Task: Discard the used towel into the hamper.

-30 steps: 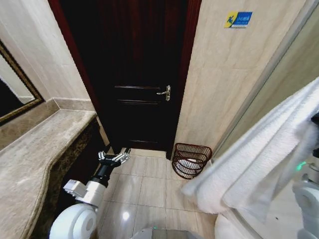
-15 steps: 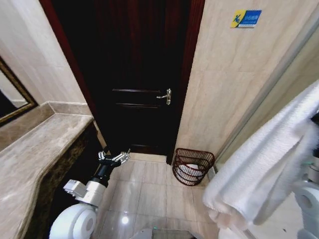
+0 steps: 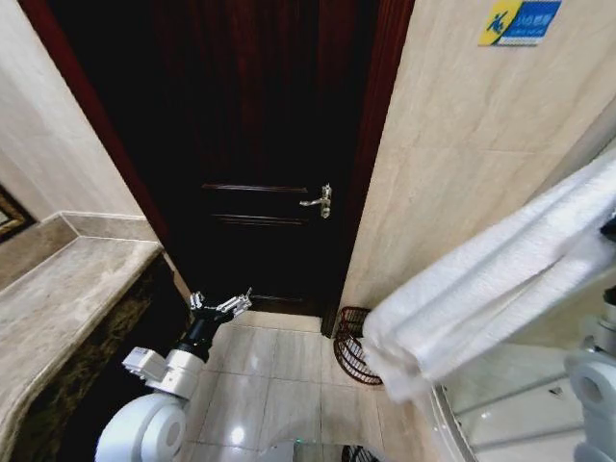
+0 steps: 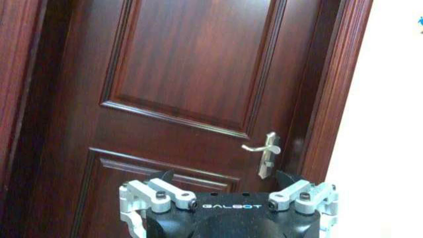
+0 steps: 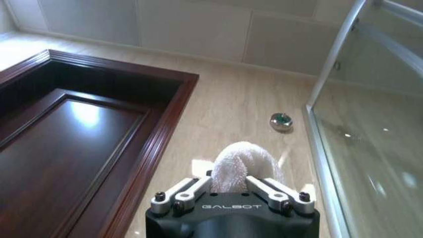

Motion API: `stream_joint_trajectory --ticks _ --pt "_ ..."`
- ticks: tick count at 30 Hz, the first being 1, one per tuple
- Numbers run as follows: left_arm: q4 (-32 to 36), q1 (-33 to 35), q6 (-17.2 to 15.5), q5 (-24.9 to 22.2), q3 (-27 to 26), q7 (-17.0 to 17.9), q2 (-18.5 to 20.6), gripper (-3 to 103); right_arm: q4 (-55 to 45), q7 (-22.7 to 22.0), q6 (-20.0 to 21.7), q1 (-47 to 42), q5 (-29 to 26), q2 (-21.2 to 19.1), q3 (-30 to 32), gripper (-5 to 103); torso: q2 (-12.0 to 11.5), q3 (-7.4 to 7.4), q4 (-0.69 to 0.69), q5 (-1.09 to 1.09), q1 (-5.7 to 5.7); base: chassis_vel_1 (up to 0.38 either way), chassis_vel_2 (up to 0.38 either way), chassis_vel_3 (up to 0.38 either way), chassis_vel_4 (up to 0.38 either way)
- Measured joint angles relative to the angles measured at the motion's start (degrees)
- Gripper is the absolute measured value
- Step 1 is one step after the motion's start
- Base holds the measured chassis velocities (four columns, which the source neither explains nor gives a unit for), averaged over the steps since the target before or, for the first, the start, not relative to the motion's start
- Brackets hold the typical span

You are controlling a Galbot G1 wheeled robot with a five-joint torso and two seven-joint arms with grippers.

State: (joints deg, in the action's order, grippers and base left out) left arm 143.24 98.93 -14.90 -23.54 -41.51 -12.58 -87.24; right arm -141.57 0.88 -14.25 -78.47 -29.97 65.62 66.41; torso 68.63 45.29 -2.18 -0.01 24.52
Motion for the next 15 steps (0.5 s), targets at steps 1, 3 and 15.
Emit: stream_joint_trajectory --ticks 1,3,15 --pt "0.0 0.0 0.0 0.0 0.0 0.0 0.0 100 -0.01 0.0 0.0 0.0 0.0 0.0 0.0 7 0.02 -0.01 0.0 0.03 -0.03 0.049 -0.04 -0.037 0.064" --pt "0.0 0.01 0.0 0.0 0.0 0.0 0.0 100 -0.01 0.0 0.0 0.0 0.0 0.0 0.0 7 0.02 -0.01 0.0 0.03 -0.03 0.056 -0.04 -0.025 0.066" --pt "0.0 -0.01 0.0 0.0 0.0 0.0 0.0 100 -0.01 0.0 0.0 0.0 0.0 0.0 0.0 7 0.01 0.01 0.0 0.0 0.03 0.009 0.001 -0.002 0.006"
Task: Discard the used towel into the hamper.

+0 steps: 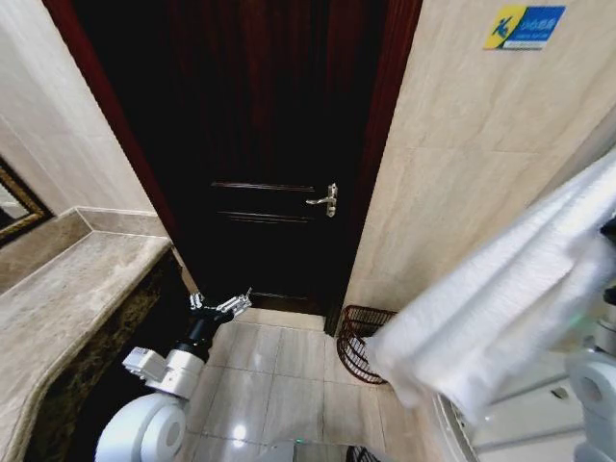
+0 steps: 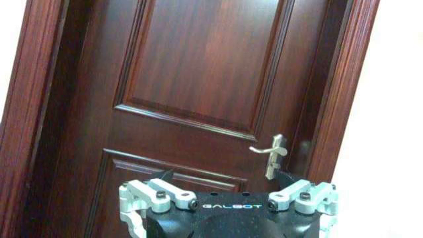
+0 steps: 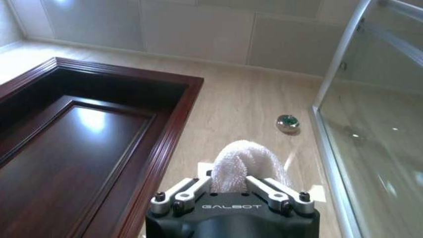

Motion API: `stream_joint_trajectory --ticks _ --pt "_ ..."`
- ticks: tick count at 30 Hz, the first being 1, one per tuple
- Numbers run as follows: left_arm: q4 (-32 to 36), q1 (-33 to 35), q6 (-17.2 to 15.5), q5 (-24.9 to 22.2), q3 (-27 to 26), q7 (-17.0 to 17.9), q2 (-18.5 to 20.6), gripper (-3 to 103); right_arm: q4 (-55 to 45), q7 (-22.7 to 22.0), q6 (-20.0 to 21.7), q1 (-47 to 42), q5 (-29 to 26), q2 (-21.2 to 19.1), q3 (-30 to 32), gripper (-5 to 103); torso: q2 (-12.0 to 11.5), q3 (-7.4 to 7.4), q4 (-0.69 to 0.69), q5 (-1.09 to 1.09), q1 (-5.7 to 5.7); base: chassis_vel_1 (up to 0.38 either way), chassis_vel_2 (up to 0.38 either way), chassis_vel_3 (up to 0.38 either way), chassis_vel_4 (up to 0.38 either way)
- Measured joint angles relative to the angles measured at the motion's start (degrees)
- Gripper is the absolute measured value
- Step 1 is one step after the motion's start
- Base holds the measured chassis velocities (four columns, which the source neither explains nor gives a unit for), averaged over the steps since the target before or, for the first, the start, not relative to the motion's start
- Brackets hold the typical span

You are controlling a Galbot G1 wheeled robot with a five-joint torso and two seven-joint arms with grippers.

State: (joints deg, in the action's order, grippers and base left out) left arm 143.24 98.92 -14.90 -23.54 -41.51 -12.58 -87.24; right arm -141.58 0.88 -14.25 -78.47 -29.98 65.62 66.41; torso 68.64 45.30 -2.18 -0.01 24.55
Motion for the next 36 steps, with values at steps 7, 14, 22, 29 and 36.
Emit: stream_joint_trajectory --ticks 7,14,22,29,36 --pt "0.0 0.0 0.0 0.0 0.0 0.0 0.0 100 0.0 0.0 0.0 0.0 0.0 0.0 0.0 7 0.0 0.0 0.0 0.01 0.0 0.064 0.077 -0.085 -0.08" --pt "0.0 0.0 0.0 0.0 -0.01 0.0 0.01 100 -0.01 0.01 0.0 0.0 0.0 0.0 0.0 7 -0.01 0.0 -0.01 0.05 -0.01 0.172 0.154 -0.155 -0.156" --pt "0.0 0.0 0.0 0.0 0.0 0.0 -0.01 100 -0.01 0.02 0.0 0.0 0.0 0.0 -0.01 7 -0.01 0.0 -0.01 -0.02 0.0 0.031 0.021 -0.034 -0.05" --pt "0.0 0.0 0.0 0.0 0.01 0.0 -0.01 100 0.0 0.02 0.0 0.0 0.0 0.0 0.0 7 -0.01 0.0 0.01 0.02 -0.01 -0.088 -0.078 -0.017 -0.018" --pt "0.0 0.0 0.0 0.0 0.0 0.0 0.0 100 0.0 0.01 0.0 0.0 0.0 0.0 0.0 7 -0.01 0.0 0.0 0.02 -0.01 -0.014 -0.016 -0.026 -0.021"
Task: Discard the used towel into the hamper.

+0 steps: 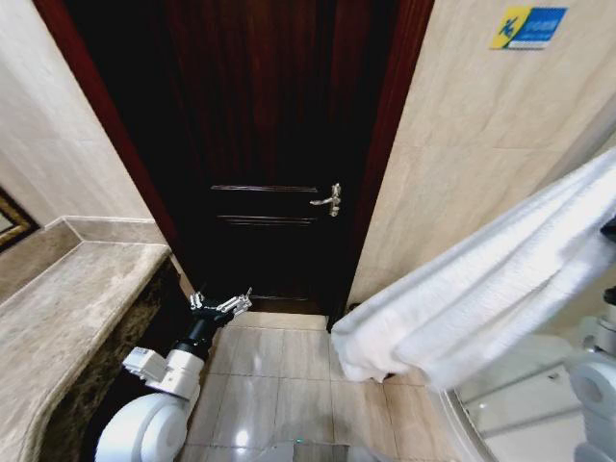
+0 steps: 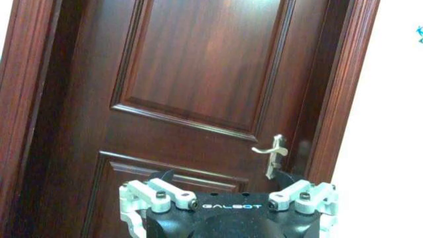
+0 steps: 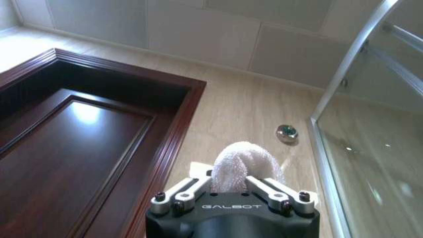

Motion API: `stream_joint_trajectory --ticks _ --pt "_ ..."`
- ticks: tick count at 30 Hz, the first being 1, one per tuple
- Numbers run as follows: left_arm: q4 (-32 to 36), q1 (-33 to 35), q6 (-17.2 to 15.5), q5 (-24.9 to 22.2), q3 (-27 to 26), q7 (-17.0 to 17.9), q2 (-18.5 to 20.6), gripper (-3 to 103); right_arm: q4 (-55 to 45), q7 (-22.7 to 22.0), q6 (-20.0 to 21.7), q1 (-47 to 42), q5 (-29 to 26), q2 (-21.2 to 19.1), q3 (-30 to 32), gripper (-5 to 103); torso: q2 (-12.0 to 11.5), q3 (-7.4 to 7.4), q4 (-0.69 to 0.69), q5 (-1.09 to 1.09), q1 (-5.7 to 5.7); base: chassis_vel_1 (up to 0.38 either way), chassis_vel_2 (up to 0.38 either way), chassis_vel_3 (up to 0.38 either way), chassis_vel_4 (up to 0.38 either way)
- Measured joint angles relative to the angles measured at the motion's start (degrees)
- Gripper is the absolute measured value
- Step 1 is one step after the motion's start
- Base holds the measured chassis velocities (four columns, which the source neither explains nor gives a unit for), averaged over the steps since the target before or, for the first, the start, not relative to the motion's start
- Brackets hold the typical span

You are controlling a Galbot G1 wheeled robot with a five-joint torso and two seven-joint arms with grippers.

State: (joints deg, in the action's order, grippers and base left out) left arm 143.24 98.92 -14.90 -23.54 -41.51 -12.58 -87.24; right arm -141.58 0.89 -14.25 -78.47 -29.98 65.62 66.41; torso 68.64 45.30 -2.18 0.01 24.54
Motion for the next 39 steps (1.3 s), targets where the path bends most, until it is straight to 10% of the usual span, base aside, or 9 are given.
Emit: stream_joint_trajectory --ticks 39 --pt "0.0 0.0 0.0 0.0 0.0 0.0 0.0 100 0.03 -0.01 0.0 0.08 0.0 -0.01 -0.04 7 0.0 0.0 0.0 -0.01 0.0 0.0 0.0 0.0 0.0"
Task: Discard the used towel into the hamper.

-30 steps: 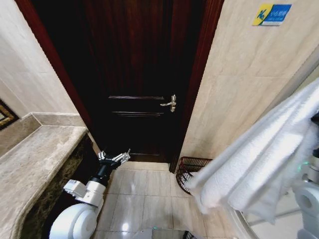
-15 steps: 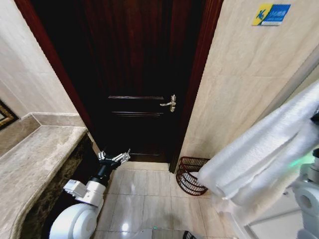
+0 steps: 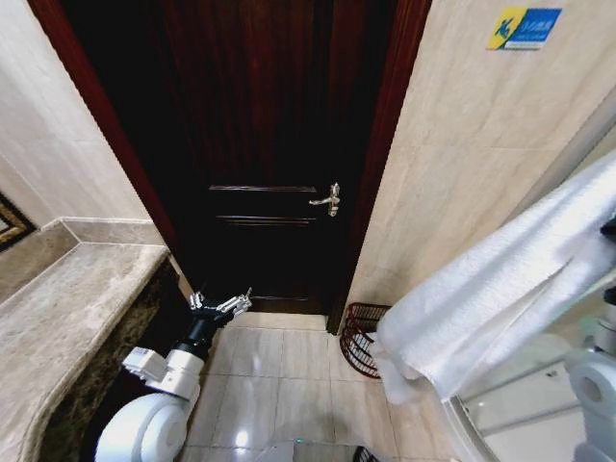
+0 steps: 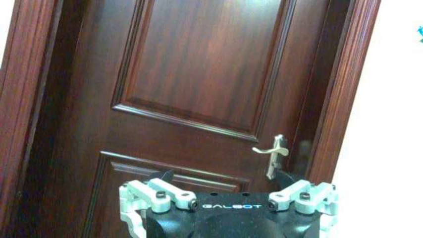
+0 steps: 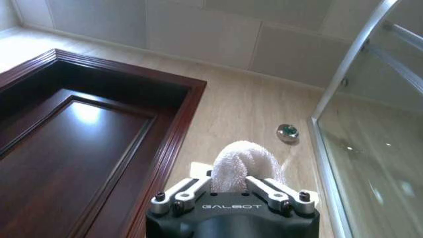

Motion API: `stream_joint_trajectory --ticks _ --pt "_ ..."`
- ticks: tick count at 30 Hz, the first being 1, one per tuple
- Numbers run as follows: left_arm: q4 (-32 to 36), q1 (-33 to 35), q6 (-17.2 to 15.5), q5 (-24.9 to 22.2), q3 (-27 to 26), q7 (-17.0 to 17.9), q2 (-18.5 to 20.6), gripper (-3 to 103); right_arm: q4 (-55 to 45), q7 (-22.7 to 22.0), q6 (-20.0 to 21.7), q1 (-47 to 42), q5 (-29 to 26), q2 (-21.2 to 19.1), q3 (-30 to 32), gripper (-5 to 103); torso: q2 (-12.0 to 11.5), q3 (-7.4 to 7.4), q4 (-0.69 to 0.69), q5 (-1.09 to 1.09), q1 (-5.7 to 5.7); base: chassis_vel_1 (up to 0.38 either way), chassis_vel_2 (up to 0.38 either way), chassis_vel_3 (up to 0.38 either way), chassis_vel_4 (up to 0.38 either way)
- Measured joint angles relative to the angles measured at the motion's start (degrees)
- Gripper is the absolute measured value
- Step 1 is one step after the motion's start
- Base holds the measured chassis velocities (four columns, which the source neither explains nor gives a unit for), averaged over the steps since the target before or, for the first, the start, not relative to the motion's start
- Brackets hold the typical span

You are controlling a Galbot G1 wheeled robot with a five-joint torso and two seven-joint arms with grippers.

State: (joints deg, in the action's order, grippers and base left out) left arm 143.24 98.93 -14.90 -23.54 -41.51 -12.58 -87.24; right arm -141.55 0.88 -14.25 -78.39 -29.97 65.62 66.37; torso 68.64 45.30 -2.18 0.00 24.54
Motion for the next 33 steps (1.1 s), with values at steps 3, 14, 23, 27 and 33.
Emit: stream_joint_trajectory --ticks 3,14,23,27,33 --pt "0.0 0.0 0.0 0.0 0.0 0.0 0.0 100 0.8 0.0 0.12 1.72 -0.17 -0.46 -1.04 7 0.0 0.0 0.02 -0.01 0.0 0.0 0.0 0.0 0.0" --pt "0.0 0.0 0.01 0.0 0.0 0.0 0.0 100 8.71 -0.65 2.14 18.02 -2.75 -5.34 -11.19 7 0.0 0.0 -0.01 0.0 0.0 0.0 0.0 0.0 0.0" --pt "0.0 0.0 0.0 0.0 0.0 0.0 0.0 100 15.34 -1.22 3.81 31.78 -4.9 -9.47 -19.72 7 0.0 0.01 -0.01 -0.01 0.0 0.0 0.0 0.0 0.0" --pt "0.0 0.0 0.0 0.0 0.0 0.0 0.0 100 19.04 -1.51 4.75 39.45 -6.11 -11.72 -24.45 7 0.0 0.01 -0.01 0.0 0.01 0.0 0.0 0.0 0.0" --pt "0.0 0.0 0.0 0.0 0.0 0.0 0.0 100 20.18 -1.62 5.04 41.81 -6.48 -12.41 -25.92 7 -0.01 0.0 -0.01 -0.02 0.01 0.0 0.0 0.0 0.0"
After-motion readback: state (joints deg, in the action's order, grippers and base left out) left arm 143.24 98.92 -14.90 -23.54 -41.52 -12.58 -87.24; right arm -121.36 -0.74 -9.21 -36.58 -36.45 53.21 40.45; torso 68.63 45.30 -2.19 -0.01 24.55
